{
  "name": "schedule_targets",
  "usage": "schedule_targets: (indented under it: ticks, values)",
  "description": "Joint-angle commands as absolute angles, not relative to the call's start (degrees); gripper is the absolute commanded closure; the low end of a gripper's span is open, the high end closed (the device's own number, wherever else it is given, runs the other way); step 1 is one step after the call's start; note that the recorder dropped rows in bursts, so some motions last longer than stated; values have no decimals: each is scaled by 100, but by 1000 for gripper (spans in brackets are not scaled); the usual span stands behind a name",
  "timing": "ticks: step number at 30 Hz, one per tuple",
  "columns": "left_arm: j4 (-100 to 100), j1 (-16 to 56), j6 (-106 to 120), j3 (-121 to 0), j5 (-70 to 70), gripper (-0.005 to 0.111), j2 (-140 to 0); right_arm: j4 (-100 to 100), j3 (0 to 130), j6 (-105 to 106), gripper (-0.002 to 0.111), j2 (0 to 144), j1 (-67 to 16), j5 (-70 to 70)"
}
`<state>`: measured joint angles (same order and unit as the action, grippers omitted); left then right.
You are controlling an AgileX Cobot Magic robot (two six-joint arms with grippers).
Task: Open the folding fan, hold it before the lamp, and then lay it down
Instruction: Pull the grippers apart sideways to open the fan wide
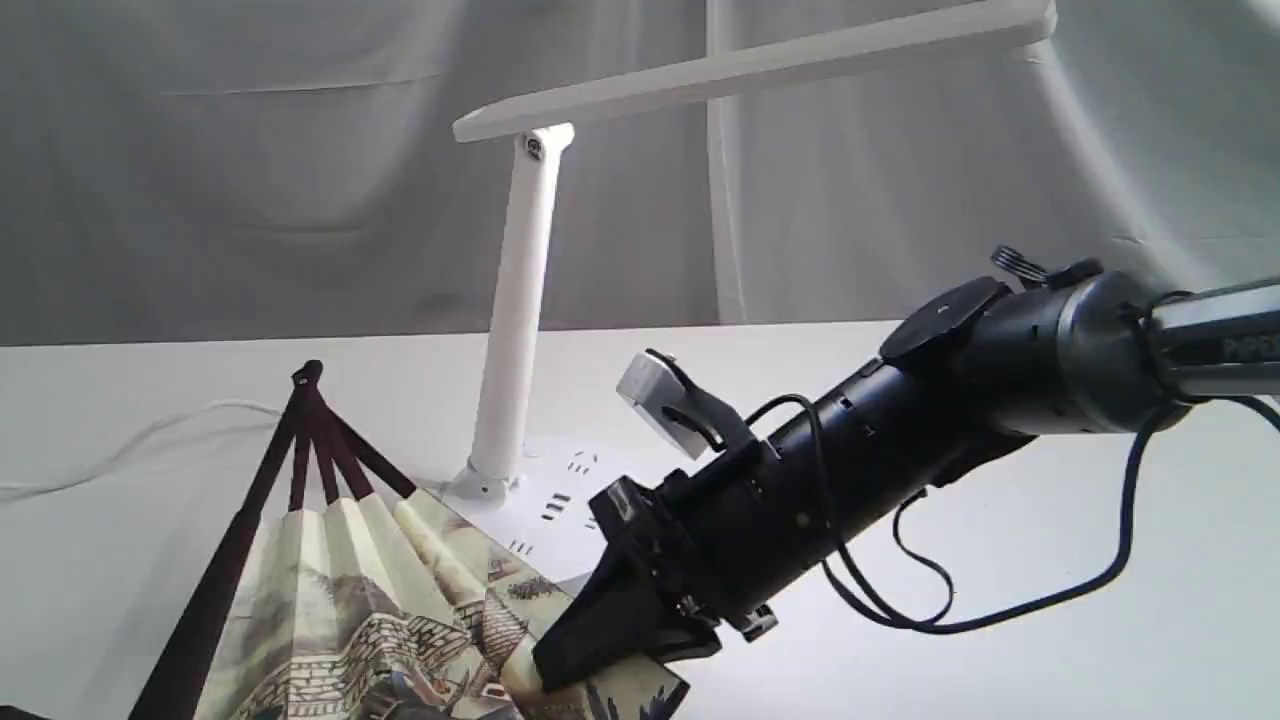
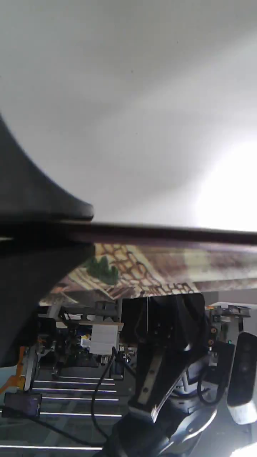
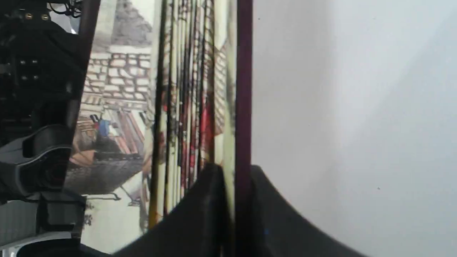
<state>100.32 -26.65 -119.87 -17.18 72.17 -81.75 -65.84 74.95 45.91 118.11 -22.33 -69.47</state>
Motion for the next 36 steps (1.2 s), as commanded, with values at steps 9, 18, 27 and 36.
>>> schedule_targets:
  ticks: [9,18,27,36]
  values:
    - [9995,-2708,-12252,-1702,6996,107,-8126,-5942,7450,4666,108,11570,-2253,-6996]
    - [9995,-2566,-12252,-1691,6996,107,-8126,-5812,7172,4598,108,11408,-2212,-6996]
    - [9995,-1994,-12252,-1691,6996,107,-8126,-5683,6666,4762,108,11147,-2116,-6996]
    - [9995,-1426,-12252,-1668,6996,107,-8126,-5599,6194,4759,108,10706,-2064,-6996]
